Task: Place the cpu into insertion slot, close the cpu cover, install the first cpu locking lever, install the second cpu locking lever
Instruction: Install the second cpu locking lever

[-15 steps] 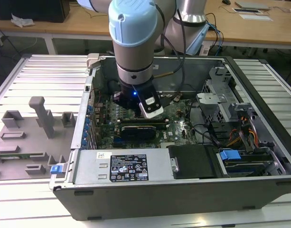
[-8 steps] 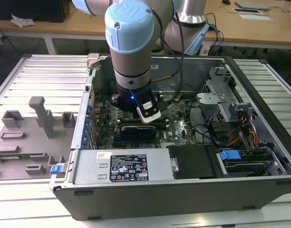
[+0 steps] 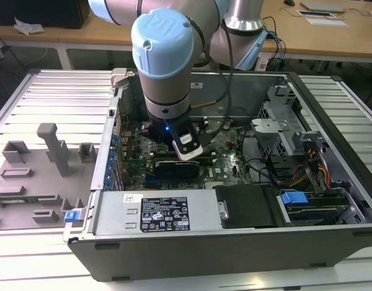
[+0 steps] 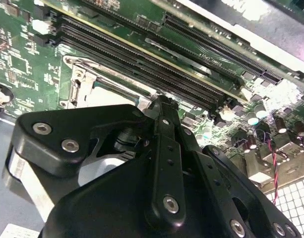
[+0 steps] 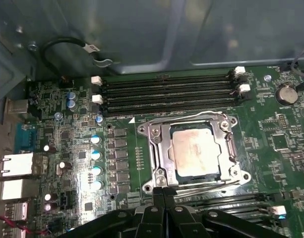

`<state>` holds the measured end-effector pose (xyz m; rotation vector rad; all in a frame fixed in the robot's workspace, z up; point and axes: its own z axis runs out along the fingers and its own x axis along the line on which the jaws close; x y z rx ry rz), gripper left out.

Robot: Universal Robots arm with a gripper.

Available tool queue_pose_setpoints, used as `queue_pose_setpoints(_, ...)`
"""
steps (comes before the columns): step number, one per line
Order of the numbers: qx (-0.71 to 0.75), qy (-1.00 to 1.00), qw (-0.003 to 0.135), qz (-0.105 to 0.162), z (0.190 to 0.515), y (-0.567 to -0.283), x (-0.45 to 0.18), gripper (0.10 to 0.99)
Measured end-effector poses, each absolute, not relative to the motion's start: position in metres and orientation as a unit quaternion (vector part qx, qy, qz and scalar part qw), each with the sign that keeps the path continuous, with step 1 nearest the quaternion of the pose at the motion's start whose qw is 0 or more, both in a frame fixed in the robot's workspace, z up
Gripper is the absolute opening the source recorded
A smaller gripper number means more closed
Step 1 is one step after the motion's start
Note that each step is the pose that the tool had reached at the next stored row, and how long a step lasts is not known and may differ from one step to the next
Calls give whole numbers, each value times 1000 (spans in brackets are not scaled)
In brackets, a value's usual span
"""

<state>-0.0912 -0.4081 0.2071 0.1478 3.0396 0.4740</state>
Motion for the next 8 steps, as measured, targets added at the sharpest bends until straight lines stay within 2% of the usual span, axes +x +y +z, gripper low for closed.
queue_pose_setpoints(8,48,985,31,160,201,-407,-95,106)
